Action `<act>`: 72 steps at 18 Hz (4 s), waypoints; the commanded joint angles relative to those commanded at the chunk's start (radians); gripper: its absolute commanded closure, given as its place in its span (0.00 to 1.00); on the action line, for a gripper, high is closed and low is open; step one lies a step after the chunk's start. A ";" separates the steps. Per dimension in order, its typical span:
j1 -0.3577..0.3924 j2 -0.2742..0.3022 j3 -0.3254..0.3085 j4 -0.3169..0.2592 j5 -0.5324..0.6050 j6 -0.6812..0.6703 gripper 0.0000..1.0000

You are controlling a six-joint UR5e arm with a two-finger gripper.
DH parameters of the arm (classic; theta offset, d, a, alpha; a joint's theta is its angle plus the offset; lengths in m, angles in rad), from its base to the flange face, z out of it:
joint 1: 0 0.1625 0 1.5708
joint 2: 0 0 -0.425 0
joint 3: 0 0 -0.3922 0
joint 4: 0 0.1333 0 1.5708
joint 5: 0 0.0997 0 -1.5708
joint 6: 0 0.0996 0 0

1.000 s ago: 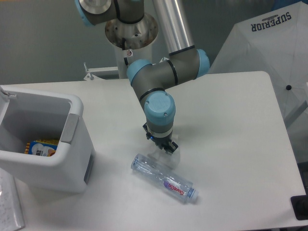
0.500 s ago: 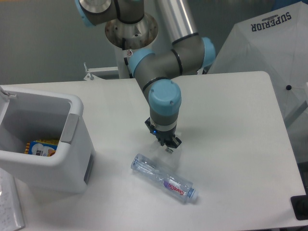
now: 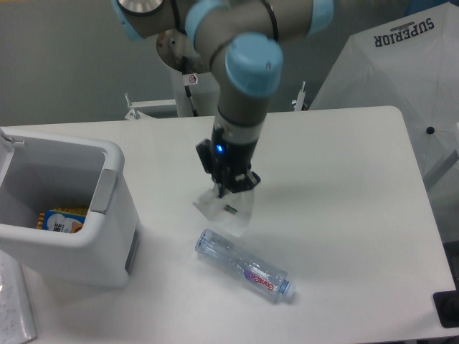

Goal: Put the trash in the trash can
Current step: 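Lift the bag and carry it over the white trash bin, then open the gripper to drop the bag into the bin, then move the open gripper over the clear water bottle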

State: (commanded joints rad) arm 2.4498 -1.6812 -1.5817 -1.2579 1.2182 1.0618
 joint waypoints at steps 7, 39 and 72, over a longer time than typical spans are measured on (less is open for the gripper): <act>-0.020 0.017 0.104 0.012 -0.227 -0.212 1.00; -0.291 0.017 0.089 0.166 -0.269 -0.401 0.00; 0.083 -0.376 0.149 0.279 0.062 -1.026 0.00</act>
State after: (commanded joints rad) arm 2.5327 -2.0569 -1.4328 -0.9787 1.2801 0.0357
